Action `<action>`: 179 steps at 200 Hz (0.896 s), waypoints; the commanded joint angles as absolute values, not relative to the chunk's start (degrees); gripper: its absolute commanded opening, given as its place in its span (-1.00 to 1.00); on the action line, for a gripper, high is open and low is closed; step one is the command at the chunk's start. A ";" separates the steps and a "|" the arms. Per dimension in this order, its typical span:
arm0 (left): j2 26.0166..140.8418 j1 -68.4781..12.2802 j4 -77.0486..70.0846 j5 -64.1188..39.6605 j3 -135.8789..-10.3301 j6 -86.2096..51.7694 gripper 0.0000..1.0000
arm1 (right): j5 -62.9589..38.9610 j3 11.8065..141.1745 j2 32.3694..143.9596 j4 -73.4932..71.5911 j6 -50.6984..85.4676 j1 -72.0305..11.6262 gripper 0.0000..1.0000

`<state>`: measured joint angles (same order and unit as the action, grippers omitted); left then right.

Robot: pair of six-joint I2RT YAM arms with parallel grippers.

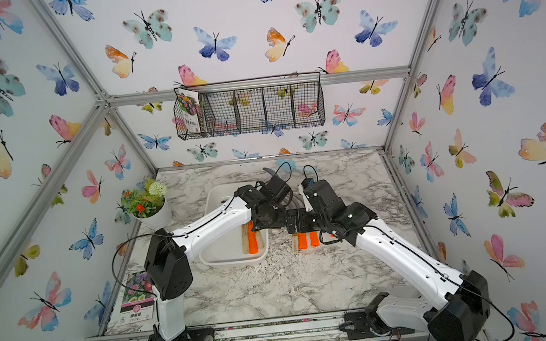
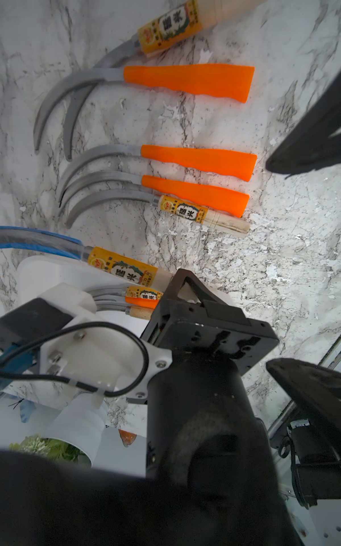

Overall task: Put small sickles into storage boxes
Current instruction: Pick up the sickle at the center of the board, then place the sickle in the storage box.

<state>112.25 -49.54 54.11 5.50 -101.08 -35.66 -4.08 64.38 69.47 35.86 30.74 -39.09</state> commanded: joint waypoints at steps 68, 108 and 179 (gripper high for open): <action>102.97 -46.36 52.20 8.00 -91.29 -36.73 -1.00 | -11.15 67.24 73.52 29.19 28.74 -39.38 0.97; 99.73 -45.15 50.81 7.83 -86.47 -37.44 -1.00 | -13.41 67.68 75.71 27.47 28.65 -39.47 0.97; 94.48 -42.53 49.00 7.91 -77.94 -38.14 -1.00 | -15.70 68.33 79.74 24.90 28.81 -40.47 0.97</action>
